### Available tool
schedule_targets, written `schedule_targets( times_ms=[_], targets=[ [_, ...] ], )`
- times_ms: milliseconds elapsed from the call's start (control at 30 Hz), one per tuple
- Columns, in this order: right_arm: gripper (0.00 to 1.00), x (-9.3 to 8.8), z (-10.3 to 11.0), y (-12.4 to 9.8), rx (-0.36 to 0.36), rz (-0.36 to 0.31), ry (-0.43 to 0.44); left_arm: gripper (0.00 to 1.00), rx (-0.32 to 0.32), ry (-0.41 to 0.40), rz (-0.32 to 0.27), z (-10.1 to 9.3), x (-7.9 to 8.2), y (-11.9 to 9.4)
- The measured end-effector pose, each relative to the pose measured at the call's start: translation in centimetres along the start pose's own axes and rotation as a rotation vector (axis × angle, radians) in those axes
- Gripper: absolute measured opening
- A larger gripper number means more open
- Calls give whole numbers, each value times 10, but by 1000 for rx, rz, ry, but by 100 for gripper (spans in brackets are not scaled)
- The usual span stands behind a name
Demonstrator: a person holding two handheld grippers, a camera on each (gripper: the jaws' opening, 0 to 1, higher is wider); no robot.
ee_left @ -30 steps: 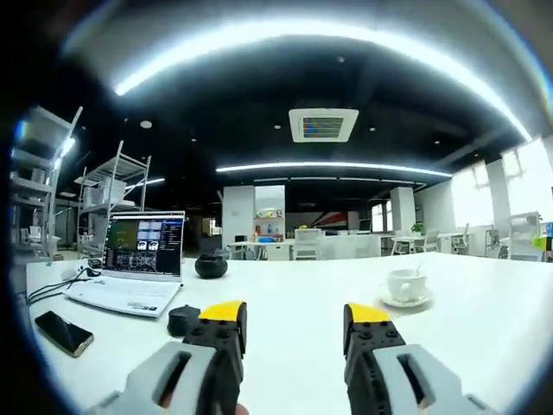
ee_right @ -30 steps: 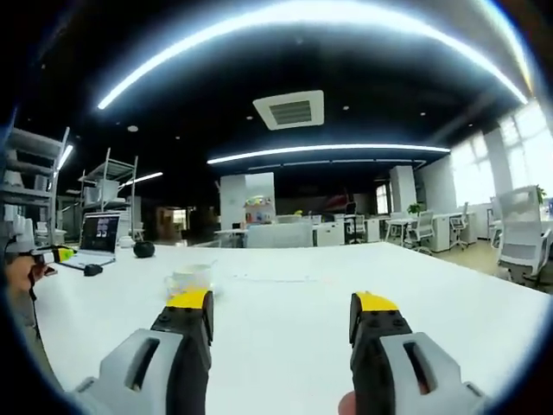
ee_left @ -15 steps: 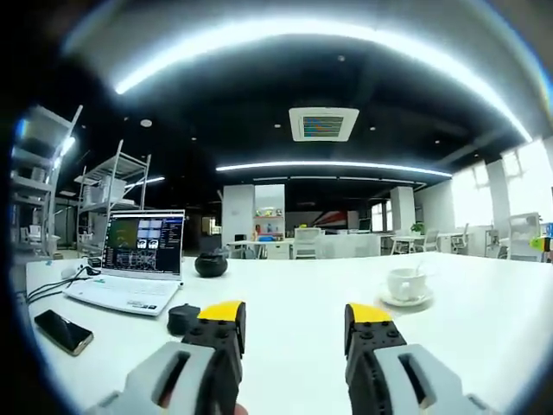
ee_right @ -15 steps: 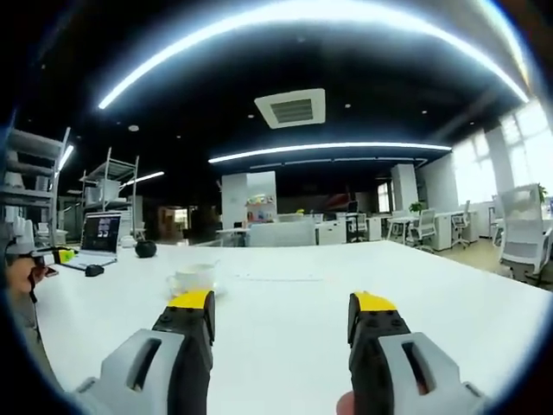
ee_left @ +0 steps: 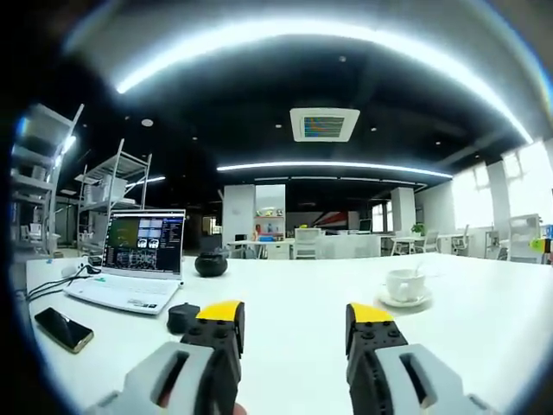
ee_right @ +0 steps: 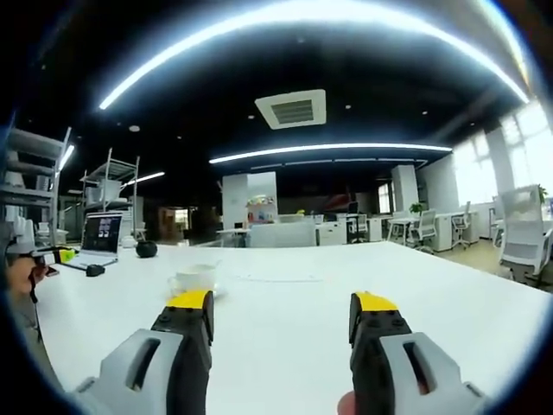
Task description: Tidy tabletop coffee trays, cups and spoons，present forward
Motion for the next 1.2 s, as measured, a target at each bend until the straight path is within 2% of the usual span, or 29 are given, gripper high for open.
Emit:
schedule_targets(
  times_ms=[400, 1200],
  targets=[
    [68, 0, -1, -3, -5, -8, 3, 55, 6, 19, -3, 1, 1, -3],
    [66, -1, -4, -11, -23, -2, -1, 55, -3, 25, -11, -1, 5, -4]
  ],
)
Point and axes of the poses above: the point that each gripper's makers call its tool centre point, and the gripper's own axes: y roughly forward along the fingers, z roughly to its left, x roughly out of its top, the point moved 5 cm from there along -y, roughly backward along the fingers, and after that the axes turned 1 degree about -z, right-handed, at the moved point
